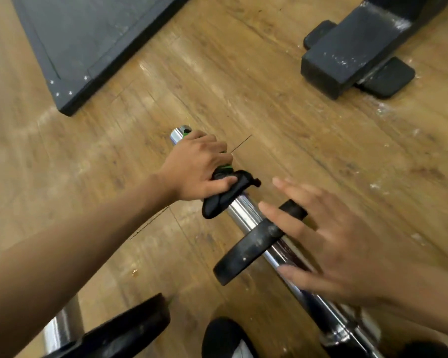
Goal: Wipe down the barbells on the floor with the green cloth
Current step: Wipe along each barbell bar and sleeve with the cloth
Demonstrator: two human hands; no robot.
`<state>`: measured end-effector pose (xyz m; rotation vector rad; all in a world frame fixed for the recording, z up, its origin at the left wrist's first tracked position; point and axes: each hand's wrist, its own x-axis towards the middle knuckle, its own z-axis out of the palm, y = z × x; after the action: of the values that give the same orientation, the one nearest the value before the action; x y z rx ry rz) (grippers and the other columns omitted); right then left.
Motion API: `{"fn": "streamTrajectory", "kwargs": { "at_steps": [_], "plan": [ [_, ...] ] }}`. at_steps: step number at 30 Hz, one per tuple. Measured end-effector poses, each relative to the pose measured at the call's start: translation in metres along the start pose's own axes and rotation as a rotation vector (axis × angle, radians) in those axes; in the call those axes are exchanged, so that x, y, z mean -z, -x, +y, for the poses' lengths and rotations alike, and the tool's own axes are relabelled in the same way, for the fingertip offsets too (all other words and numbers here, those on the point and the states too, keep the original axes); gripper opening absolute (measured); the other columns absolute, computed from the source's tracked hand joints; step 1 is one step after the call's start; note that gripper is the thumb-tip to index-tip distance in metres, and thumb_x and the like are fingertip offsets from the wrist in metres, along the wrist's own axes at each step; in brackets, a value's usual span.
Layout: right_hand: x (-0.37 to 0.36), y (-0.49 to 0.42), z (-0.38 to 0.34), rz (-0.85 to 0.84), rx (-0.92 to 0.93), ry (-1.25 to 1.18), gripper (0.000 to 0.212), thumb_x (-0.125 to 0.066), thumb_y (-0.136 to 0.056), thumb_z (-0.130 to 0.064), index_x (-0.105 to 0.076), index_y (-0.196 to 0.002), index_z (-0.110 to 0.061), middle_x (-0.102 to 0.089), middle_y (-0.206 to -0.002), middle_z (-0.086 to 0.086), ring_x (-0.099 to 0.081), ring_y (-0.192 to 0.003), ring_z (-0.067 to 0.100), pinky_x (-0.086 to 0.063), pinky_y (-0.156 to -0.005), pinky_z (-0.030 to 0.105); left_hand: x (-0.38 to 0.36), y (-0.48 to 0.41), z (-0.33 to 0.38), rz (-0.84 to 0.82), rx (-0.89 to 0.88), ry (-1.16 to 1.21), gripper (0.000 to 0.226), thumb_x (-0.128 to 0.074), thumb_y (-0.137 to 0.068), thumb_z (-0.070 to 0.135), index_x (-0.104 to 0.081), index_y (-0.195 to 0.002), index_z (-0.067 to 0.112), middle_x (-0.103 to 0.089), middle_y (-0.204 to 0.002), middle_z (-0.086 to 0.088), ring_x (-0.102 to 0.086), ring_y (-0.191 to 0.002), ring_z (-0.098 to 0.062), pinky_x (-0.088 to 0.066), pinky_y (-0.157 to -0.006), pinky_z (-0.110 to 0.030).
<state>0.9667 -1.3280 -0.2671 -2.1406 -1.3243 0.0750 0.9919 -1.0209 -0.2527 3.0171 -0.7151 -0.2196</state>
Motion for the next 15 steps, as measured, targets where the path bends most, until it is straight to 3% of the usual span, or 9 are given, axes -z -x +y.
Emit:
{"fn": "streamTrajectory", "kwargs": {
  "at_steps": [2,4,7,10,15],
  "plan": [
    [-0.013,-0.001,-0.018,0.054,-0.102,-0.055,0.074,-0.050,-0.097,-0.061,-0.032,-0.159,-0.024,-0.029,-0.163,0.020,-0.028,-0.153,0.036,-0.029,-0.120,0.057,0.004,-0.005,0.011,-0.016,0.068,-0.013,0.050,-0.037,-0.094,0.059,-0.058,-0.073,0.019,-0.058,-0.078,0.000,-0.056,-0.075,-0.029,-0.042,-0.084,-0.045],
    [-0.014,-0.002,-0.023,0.077,-0.147,-0.077,0.075,-0.052,-0.095,-0.059,-0.032,-0.158,-0.024,-0.029,-0.163,0.020,-0.025,-0.154,0.037,-0.030,-0.118,0.063,-0.003,-0.003,0.040,-0.008,-0.023,0.013,0.051,-0.036,-0.095,0.056,-0.065,-0.077,0.018,-0.059,-0.079,0.000,-0.057,-0.076,-0.028,-0.040,-0.083,-0.042],
    [-0.009,0.000,-0.016,0.035,-0.110,-0.055,0.073,-0.045,-0.099,-0.059,-0.025,-0.162,-0.027,-0.025,-0.166,0.020,-0.023,-0.155,0.037,-0.035,-0.114,0.067,-0.012,0.006,0.073,0.022,-0.142,0.138,0.052,-0.031,-0.103,0.046,-0.068,-0.086,0.013,-0.060,-0.085,-0.003,-0.052,-0.074,-0.026,-0.043,-0.081,-0.044],
    [0.000,0.003,-0.017,0.034,-0.016,0.009,0.071,-0.049,-0.099,-0.054,-0.029,-0.161,-0.025,-0.024,-0.167,0.022,-0.023,-0.155,0.040,-0.032,-0.116,0.067,-0.010,0.011,0.041,0.038,-0.181,0.096,0.051,-0.034,-0.104,0.049,-0.066,-0.094,0.011,-0.062,-0.092,-0.008,-0.054,-0.081,-0.030,-0.042,-0.082,-0.044],
    [-0.002,0.000,-0.028,0.071,0.043,0.037,0.060,-0.055,-0.097,-0.047,-0.044,-0.152,-0.026,-0.041,-0.158,0.019,-0.034,-0.150,0.041,-0.032,-0.116,0.064,0.002,0.007,-0.029,0.129,0.126,0.033,0.054,-0.034,-0.100,0.055,-0.064,-0.087,0.013,-0.059,-0.089,-0.005,-0.055,-0.080,-0.029,-0.041,-0.086,-0.047]
  ]
}}
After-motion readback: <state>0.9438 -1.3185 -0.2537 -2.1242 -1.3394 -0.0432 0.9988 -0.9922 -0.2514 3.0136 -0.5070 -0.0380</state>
